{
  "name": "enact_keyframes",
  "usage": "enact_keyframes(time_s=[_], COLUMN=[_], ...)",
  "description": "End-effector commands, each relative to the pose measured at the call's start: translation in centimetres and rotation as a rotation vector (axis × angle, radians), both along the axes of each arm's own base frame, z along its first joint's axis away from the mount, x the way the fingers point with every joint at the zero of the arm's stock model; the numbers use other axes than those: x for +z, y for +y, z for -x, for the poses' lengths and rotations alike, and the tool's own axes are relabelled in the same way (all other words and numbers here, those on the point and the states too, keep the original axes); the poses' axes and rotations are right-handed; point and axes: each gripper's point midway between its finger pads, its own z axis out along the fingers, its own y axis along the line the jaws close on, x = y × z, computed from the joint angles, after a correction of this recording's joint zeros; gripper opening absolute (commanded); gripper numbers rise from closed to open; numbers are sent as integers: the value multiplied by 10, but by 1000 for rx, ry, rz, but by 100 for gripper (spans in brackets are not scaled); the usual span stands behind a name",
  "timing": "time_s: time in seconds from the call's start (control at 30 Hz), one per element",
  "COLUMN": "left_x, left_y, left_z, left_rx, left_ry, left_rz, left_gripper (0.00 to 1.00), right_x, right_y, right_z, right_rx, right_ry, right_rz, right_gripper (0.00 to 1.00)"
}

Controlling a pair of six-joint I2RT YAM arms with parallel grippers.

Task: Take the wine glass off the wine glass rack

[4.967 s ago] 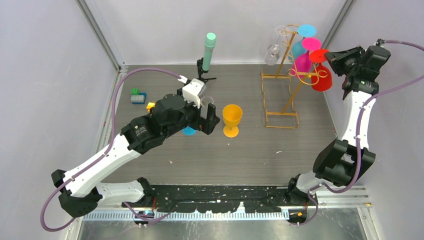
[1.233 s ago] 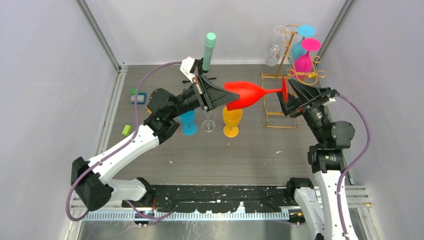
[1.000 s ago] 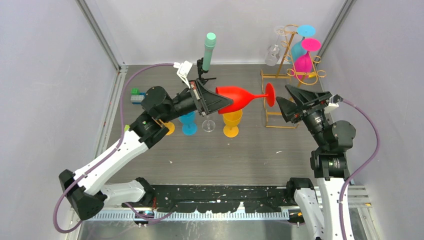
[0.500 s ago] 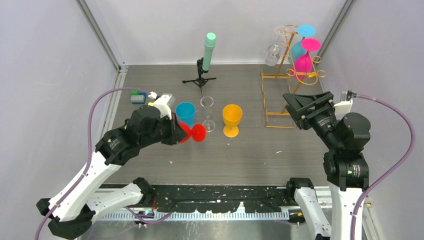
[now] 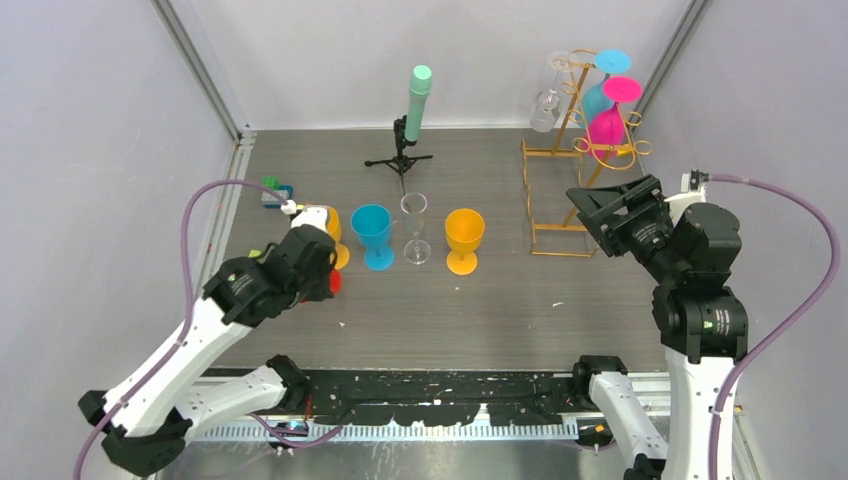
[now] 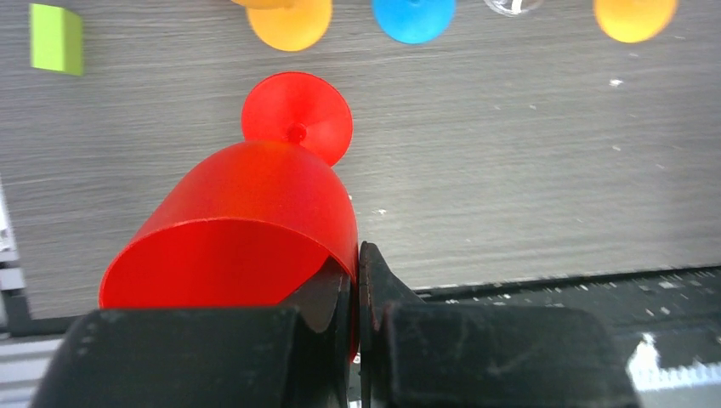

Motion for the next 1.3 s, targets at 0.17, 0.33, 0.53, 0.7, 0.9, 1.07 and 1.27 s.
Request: enact_keyframes(time_s=[0.17,0.33,0.53,0.7,0.9,1.07,1.27], left_x=[-28,-47,-52,-64,-72,-76,-74], left_y=[7,-5,-16,-13,-12,-3,-4], left_z=[-38,-41,-40,-37,-40,-44,-50], left_rx=[107,90,75,101,130,161,156], left_ry=[33,103,152,213,243,262,261], left_rz=[-188,-168,-118,-142,-151,-184,-135], left_gripper=[0,0,0,0,0,3,13], right_x=[35,31,25,22,28,32,35], right_y=[-5,-2,4,1,0,-3,-4], right_z=[12,11,5,-1,-6,-10,-14], right_rx=[0,41,111,113,110,104,90], right_ry=[-123,-120,-98,-97,-122,-131,-126], right_rz=[109,152,206,242,263,282,277], right_gripper=[66,66,66,66,66,66,67])
